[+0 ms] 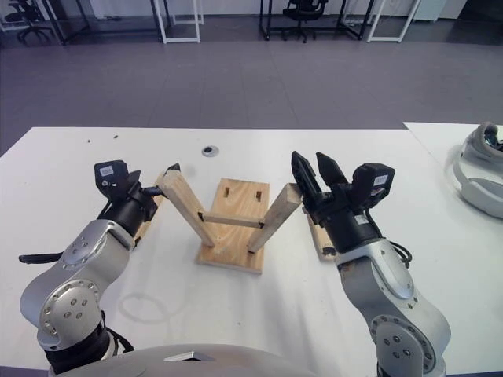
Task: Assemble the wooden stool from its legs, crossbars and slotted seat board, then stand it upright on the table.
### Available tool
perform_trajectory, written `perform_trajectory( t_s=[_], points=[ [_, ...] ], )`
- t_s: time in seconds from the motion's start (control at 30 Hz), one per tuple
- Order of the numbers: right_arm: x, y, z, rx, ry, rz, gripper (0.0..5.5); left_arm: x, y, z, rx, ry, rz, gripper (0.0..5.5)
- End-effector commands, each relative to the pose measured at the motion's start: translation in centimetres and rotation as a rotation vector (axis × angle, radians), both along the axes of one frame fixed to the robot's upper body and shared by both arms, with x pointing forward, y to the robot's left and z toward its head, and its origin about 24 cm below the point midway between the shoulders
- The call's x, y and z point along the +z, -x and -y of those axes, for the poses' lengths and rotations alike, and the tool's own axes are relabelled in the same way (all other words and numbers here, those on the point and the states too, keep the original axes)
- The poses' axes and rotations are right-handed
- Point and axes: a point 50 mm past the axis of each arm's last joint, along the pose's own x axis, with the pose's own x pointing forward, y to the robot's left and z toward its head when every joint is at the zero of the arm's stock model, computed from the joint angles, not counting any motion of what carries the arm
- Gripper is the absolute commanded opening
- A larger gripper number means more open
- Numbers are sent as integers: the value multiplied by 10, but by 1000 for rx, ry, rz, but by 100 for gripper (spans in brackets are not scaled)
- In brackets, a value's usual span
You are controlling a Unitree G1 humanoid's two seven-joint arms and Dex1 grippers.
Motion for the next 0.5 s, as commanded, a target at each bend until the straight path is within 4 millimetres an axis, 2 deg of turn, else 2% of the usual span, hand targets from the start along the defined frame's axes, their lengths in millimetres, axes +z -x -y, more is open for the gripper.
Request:
perform_trajectory(
  t_s=[0.03, 0.13, 0.2, 0.27, 0.37, 0.43, 0.5],
  points=[
    [-5, -3, -24, 165, 43, -36, 275, 4, 3, 38, -241, -29, 19, 496],
    [-7, -3, -30, 204, 80, -43, 275, 9, -2, 42, -262, -50, 48, 496],
    [-8, -4, -26, 190, 75, -46, 275, 8, -4, 34, -244, -68, 57, 496],
    [-12, -5, -11, 159, 58, -51, 275, 3, -9, 10, -205, -124, 60, 496],
    [-9, -14, 21, 104, 17, -10, 275, -8, -15, -37, -147, -229, 53, 496],
    [-4, -27, 42, 83, -30, 29, 275, -22, -16, -75, -117, -298, 16, 496],
    [-15, -41, 50, 102, -3, -8, 275, -34, -9, -93, -186, -372, -34, 496]
  ],
)
